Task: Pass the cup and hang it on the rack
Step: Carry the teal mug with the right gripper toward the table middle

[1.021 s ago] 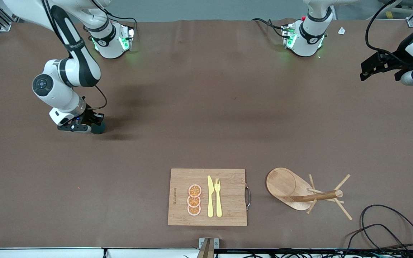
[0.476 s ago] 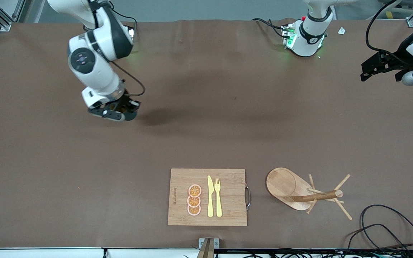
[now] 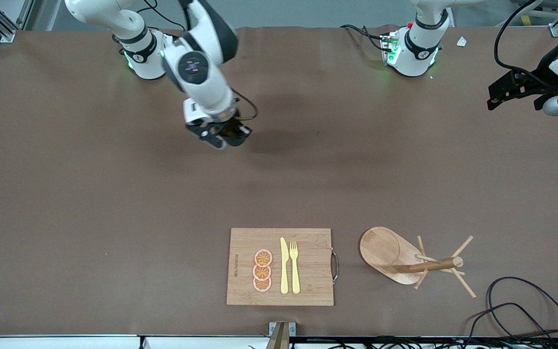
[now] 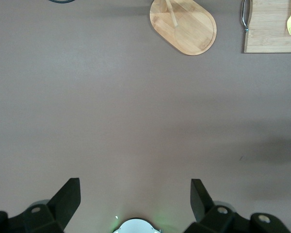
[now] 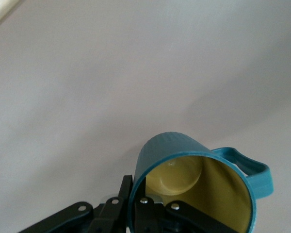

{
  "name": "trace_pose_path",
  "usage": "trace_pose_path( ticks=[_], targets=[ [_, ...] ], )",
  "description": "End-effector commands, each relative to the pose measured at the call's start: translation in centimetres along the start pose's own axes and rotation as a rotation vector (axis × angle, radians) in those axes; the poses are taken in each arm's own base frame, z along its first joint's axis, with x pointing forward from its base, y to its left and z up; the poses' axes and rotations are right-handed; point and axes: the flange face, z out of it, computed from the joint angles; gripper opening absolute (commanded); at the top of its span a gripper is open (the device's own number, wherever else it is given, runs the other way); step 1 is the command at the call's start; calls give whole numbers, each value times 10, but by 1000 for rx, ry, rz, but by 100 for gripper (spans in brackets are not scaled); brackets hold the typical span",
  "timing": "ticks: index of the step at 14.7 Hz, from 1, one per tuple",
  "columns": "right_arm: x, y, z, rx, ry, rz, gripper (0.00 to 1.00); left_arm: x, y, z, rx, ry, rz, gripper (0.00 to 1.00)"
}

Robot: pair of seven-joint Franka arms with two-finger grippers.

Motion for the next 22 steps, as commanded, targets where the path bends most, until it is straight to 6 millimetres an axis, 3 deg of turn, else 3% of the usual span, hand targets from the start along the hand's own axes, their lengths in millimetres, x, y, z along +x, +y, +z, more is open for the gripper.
trace_pose_path(
  ticks=[1,5,8,13,15,19,22],
  targets=[
    [-47,-60,31,7,-5,120,0,0,-1,-3,9,12,8,100],
    [-97,-103,61,20,2,249,0,1,0,-2,7,10,9,100],
    [-104,-118,76,24,-4,384,0,3,0,0,5,10,0,100],
    [-129,-120,87,-14,-2,593,0,11,9,7,2,18,6,100],
    [-143,-122,102,-18,-4,623,0,15,11,13,-4,8,8,100],
    [-149,-127,125,-29,8,676,1,24,8,23,-7,-4,4,100],
    [-138,-137,117,-4,-3,683,1,26,4,21,-9,11,-2,100]
  ],
)
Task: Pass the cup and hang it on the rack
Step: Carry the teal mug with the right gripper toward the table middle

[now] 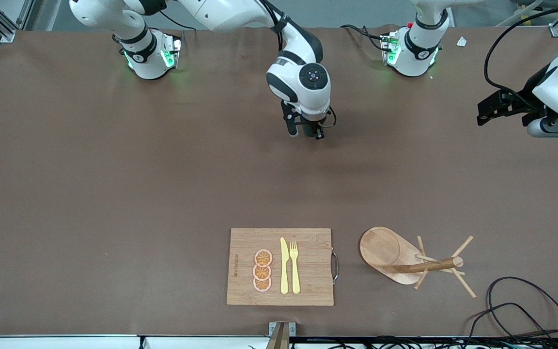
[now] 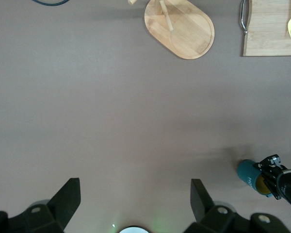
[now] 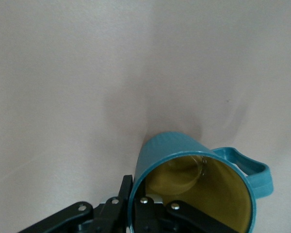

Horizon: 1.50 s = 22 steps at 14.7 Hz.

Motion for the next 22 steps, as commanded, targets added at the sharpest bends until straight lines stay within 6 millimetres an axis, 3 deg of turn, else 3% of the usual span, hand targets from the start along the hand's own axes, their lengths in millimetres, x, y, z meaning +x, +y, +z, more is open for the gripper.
trace_pose_path(
  ticks=[1,5,12,22],
  targets=[
    [-5,-19,-11,35,-20,23,1,1,-4,-6,-2,18,-11,100],
    [-5,-32,-10,51,-29,25,1,4,-7,-17,-8,45,-13,100],
    [20,-61,-22,67,-37,31,1,5,-1,-29,-21,84,-5,100],
    [41,-75,-33,39,45,-24,1,5,0,-32,-64,99,-8,100]
  ],
)
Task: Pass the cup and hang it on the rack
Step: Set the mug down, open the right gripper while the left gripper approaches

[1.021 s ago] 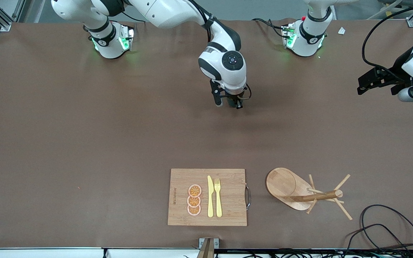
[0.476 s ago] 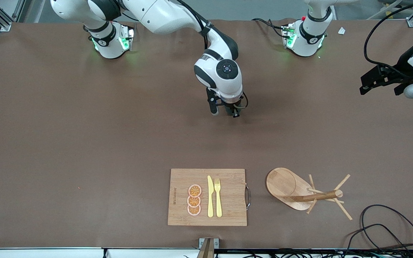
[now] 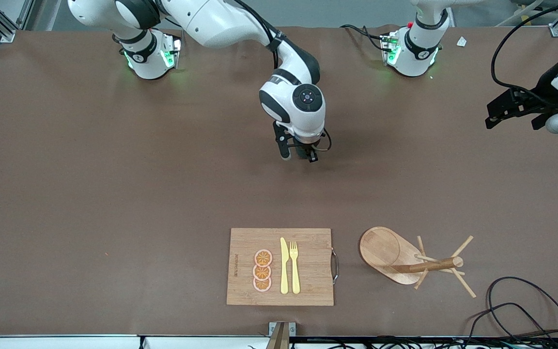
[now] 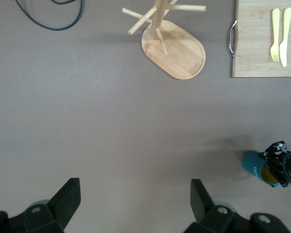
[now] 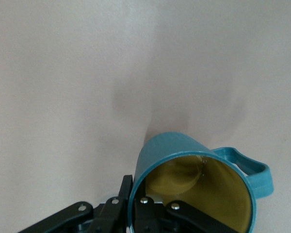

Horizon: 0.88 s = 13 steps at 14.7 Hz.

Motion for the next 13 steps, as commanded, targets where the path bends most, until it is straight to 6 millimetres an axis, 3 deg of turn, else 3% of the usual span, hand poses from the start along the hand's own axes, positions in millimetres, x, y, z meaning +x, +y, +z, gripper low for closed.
trace_pose_path(
  ticks=[1,7,8,11,13],
  targets=[
    [3,-7,-3,1,3,-27,1,2,0,-6,-36,15,-8,100],
    [13,-14,-4,3,2,-33,2,3,0,-6,-35,21,-2,100],
    [12,-14,-4,4,2,-33,6,3,0,-6,-35,21,2,100],
    [11,-13,-1,2,3,-37,42,3,0,-5,-35,18,2,100],
    [11,-13,-1,2,3,-37,51,3,0,-6,-36,20,5,100]
  ],
)
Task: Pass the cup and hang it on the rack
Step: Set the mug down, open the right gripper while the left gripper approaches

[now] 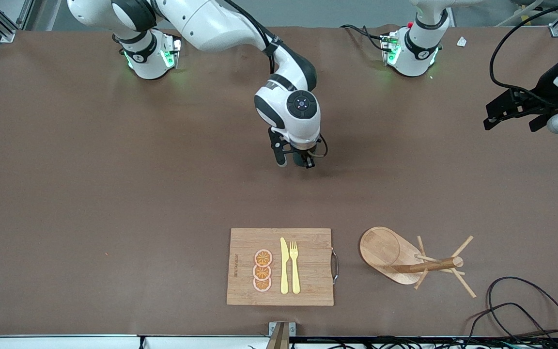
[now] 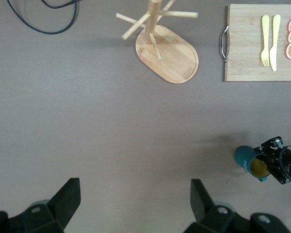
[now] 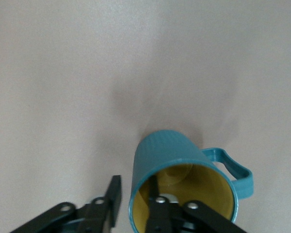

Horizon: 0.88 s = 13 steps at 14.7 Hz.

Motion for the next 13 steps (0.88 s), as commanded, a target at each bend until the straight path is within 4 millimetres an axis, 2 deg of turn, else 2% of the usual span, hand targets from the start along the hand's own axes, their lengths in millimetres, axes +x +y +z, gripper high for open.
trace_pose_path(
  ticks=[1,2,3,4,7,9,10,13],
  targets=[
    [-2,-2,0,1,3,-14,53,2,-1,-4,-18,7,6,100],
    [-1,-2,0,0,4,-14,62,2,-1,-4,-18,7,3,100],
    [-2,-2,0,1,3,-14,66,2,1,-3,-18,7,-6,100],
    [-3,-1,-1,1,0,-16,76,1,3,-4,-18,8,-3,100],
    [-8,1,-7,6,-5,-22,92,-1,12,-4,-15,4,-33,100],
    [-6,-2,-26,14,-25,-20,97,-5,35,-4,1,6,-52,100],
    [1,-8,-34,13,-39,-5,99,-6,44,-3,15,8,-62,100],
    [28,-23,-73,1,-76,-1,100,-18,90,2,28,-4,-131,100]
  ],
)
